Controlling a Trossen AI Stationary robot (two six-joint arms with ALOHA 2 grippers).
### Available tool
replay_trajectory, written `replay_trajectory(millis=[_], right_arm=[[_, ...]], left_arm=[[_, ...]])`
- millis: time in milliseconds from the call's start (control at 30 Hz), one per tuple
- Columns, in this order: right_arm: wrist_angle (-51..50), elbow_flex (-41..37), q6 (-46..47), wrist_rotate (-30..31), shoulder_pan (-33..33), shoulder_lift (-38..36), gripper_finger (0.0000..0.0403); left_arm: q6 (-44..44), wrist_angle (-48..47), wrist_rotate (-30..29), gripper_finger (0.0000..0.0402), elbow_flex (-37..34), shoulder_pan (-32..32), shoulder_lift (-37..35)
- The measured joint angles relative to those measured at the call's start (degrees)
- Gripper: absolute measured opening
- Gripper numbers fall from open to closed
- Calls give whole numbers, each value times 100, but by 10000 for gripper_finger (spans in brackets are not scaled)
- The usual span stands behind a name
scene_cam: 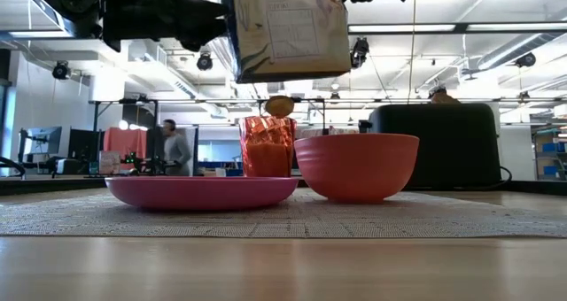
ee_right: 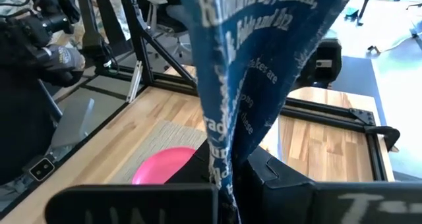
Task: Arrange a breakfast setting
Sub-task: Pour the cereals from the cereal box into the orange bowl on the table mat
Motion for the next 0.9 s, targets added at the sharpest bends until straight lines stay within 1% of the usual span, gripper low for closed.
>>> replay_trajectory(millis=[200,333,433,533,633,767,900], right_arm=[[-4,0,-47,80,14,1,9],[-39,0,-17,446,14,4,9],[-16,0,-15,659,37,10,9],[62,0,-49,806,132,32,9],[160,0,-184,1172,263,32,9],[214,0,-271,1232,279,32,9],[297,0,-166,1452,278,32,9]], left_arm=[[-6,39,351,286,4,-61,-14],[-14,29,707,286,7,-61,-13],[-95,19,729,286,6,-59,-11],[-138,22,344,286,7,-64,-11],[-89,5,-89,286,7,-64,-11],[118,17,-252,286,7,-65,-11],[176,58,-395,286,17,-65,-11]])
